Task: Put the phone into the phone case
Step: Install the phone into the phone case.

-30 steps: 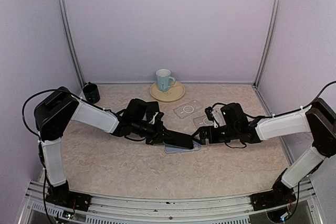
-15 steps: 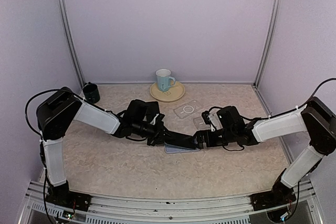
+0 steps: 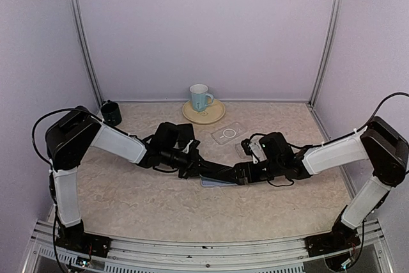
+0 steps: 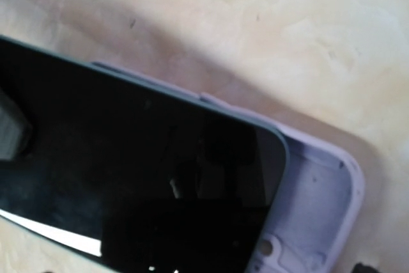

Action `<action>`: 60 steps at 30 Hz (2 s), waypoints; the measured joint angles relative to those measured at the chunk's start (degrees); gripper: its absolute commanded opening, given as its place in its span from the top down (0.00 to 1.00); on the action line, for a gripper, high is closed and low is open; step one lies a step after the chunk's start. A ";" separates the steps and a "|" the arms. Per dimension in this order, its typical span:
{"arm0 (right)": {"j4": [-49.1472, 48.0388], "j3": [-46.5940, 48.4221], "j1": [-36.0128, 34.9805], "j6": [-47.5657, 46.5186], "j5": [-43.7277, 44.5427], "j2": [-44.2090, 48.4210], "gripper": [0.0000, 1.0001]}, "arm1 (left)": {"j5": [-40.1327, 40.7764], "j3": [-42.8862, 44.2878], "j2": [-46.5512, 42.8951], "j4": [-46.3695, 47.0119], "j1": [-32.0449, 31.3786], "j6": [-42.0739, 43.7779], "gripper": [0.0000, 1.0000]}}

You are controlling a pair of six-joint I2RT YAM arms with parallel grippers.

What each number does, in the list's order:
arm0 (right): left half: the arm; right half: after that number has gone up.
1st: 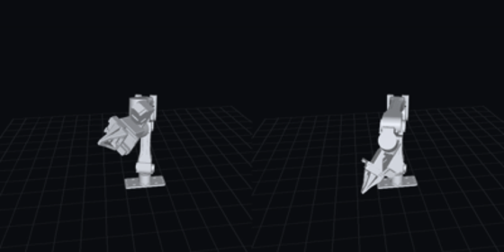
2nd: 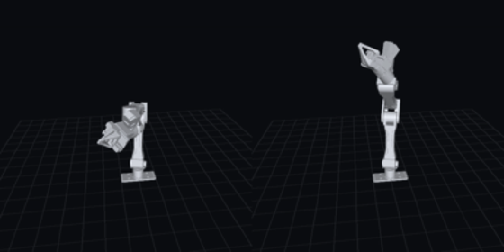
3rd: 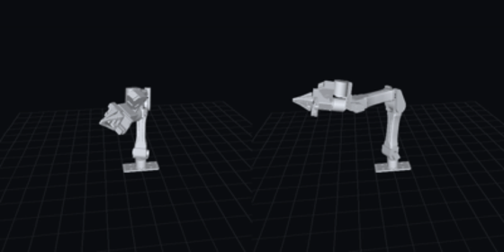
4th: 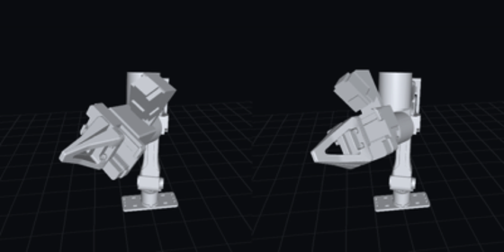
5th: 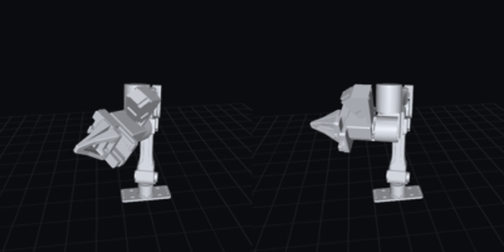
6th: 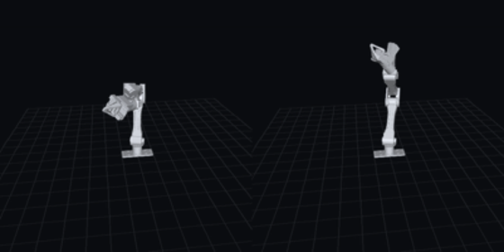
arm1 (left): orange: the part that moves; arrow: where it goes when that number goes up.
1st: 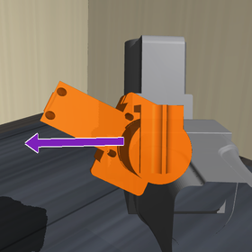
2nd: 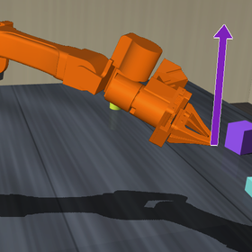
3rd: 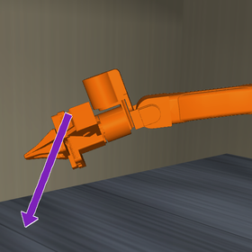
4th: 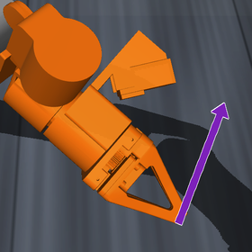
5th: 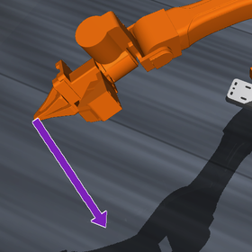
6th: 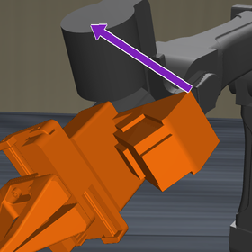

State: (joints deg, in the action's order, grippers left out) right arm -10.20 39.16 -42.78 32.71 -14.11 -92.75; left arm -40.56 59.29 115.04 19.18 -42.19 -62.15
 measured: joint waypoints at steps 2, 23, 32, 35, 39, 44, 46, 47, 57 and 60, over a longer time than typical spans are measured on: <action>-0.07 0.50 -0.04 0.00 -0.02 -0.24 0.01 | -0.07 0.42 0.15 -0.63 0.07 1.01 1.00; 0.46 3.06 -0.31 0.22 0.46 -2.62 0.01 | -3.52 2.03 2.86 1.27 0.66 -0.20 1.00; 0.46 3.28 -0.35 0.44 0.66 -2.89 0.01 | -4.76 2.03 4.20 3.61 0.87 -1.64 1.00; 0.50 3.45 -0.35 0.50 0.76 -3.06 0.01 | -5.35 2.03 4.68 4.39 0.98 -1.79 1.00; 0.76 3.85 -0.35 0.59 0.87 -3.34 0.01 | -5.88 2.23 5.18 4.96 1.03 -1.86 1.00; 1.31 4.31 -0.35 0.61 0.98 -3.54 0.01 | -6.71 3.39 6.27 4.94 1.03 -1.75 1.00; 1.51 4.48 -0.35 0.61 1.03 -3.63 0.00 | -7.02 3.91 6.71 4.92 1.03 -1.73 1.00; 1.62 4.57 -0.35 0.61 1.07 -3.67 0.00 | -7.13 4.22 6.99 4.92 1.03 -1.70 1.00; 2.69 5.31 -0.35 0.59 1.27 -3.93 0.00 | -7.58 4.96 8.00 5.60 1.03 -1.95 1.00; 2.67 5.35 -0.35 0.61 1.27 -3.98 0.00 | -7.65 4.94 8.22 6.25 0.96 -2.38 1.00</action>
State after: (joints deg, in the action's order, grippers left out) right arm -7.53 44.51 -43.13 33.32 -12.84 -96.73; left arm -48.21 64.23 123.26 25.43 -41.23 -64.53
